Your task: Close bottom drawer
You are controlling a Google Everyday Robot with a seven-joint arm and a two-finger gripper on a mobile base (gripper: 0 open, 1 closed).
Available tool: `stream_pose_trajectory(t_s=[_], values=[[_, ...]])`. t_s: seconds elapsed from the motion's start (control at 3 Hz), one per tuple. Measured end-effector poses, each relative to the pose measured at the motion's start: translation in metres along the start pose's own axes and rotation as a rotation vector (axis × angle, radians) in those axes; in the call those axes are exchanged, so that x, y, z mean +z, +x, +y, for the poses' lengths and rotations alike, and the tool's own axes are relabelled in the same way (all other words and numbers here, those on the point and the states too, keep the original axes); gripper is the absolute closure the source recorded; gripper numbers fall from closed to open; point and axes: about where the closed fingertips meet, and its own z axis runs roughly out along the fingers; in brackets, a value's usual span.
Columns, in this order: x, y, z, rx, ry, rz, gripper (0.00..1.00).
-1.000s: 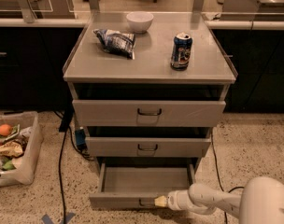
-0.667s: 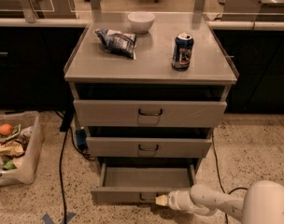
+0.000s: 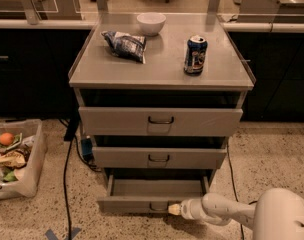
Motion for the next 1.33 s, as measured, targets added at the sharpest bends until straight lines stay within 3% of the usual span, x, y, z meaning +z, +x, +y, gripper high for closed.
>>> stream_pose_trajectory(t_s=[0.67,1.0,1.33], values=[[0.001,-0.001,0.000,-0.014,0.022,0.009,1.00],[-0.011,-0.031,-0.016,-0.028,0.056,-0.046,1.00],[-0.011,-0.030,-0.016,-0.029,0.057,-0.046,1.00]])
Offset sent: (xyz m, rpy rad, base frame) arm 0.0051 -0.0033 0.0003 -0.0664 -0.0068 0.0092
